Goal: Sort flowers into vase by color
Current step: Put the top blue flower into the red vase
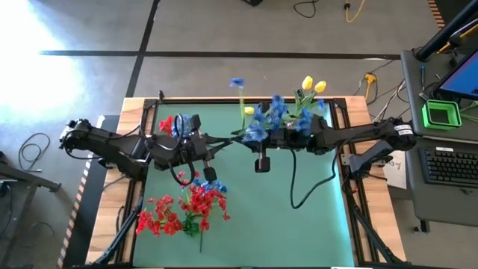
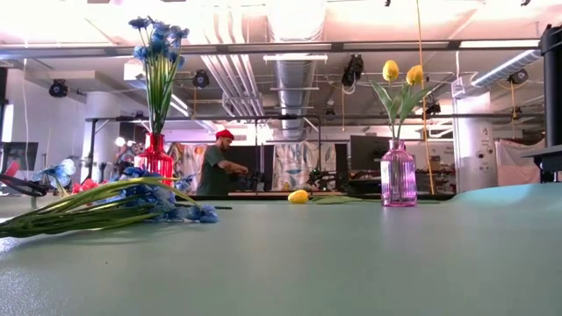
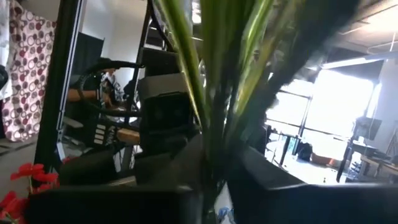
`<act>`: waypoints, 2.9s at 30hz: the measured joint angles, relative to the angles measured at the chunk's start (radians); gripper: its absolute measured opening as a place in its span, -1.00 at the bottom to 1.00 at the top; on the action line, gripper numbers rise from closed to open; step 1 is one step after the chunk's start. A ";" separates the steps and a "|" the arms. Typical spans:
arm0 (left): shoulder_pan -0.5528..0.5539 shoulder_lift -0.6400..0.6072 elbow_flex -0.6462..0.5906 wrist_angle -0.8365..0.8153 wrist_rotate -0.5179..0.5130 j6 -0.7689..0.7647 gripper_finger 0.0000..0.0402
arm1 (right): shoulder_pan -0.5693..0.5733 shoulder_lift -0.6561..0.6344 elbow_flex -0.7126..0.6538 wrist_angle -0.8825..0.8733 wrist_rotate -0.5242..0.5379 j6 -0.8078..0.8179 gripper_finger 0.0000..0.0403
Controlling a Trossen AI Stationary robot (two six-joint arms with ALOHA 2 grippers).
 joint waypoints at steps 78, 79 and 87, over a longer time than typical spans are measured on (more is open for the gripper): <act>0.001 -1.083 -0.466 -0.383 0.110 -0.093 -0.39 | -0.300 0.455 0.018 0.271 -0.234 0.263 -0.91; 0.001 -1.089 -0.466 -0.383 0.110 -0.086 -0.39 | -0.291 0.460 0.018 0.283 -0.236 0.248 -0.91; 0.001 -1.110 -0.467 -0.384 0.109 -0.081 -0.39 | -0.274 0.540 0.062 0.379 -0.237 0.218 -0.91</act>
